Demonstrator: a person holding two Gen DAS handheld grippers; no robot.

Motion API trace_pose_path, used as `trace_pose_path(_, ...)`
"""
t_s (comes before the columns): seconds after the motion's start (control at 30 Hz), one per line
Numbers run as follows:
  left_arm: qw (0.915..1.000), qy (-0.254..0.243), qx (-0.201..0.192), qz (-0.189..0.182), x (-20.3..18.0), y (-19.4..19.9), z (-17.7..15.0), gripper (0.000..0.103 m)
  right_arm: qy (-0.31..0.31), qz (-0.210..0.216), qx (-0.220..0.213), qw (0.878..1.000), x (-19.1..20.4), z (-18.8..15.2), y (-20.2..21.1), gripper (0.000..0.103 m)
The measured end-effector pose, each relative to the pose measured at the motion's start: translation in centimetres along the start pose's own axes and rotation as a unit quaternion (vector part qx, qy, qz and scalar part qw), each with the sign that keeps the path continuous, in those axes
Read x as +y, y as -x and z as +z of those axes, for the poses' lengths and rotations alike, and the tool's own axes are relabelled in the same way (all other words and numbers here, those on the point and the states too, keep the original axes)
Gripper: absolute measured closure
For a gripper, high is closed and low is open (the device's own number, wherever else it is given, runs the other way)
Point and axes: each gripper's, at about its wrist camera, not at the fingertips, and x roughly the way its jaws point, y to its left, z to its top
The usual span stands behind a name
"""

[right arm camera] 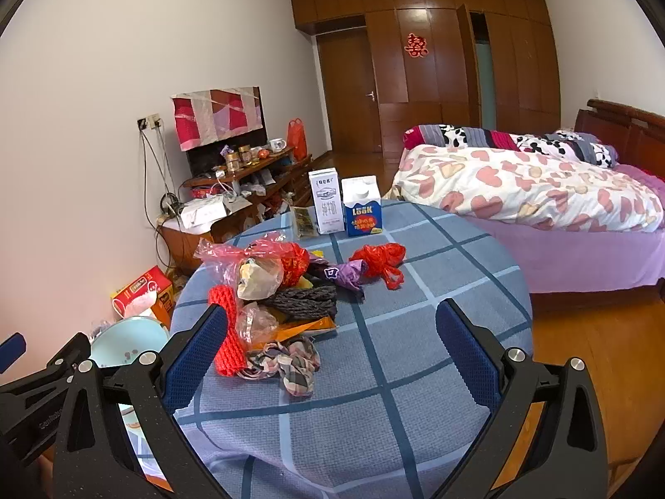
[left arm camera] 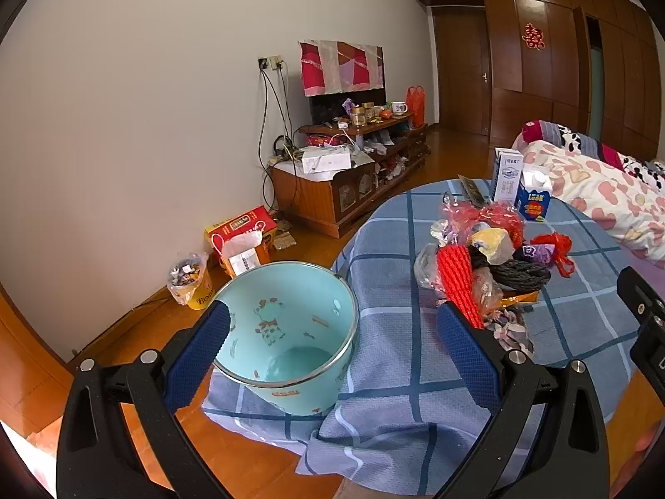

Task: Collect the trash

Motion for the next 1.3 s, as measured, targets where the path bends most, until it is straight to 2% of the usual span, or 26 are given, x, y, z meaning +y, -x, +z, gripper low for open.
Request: trace_pose_path(1.3, 1.0, 0.002, -0.001, -0.002, 0.04, 0.2, 0.03, 0.006, 0.0, 0.002, 0.0, 1.0, -0.13, -0.52, 0.07, 0.005)
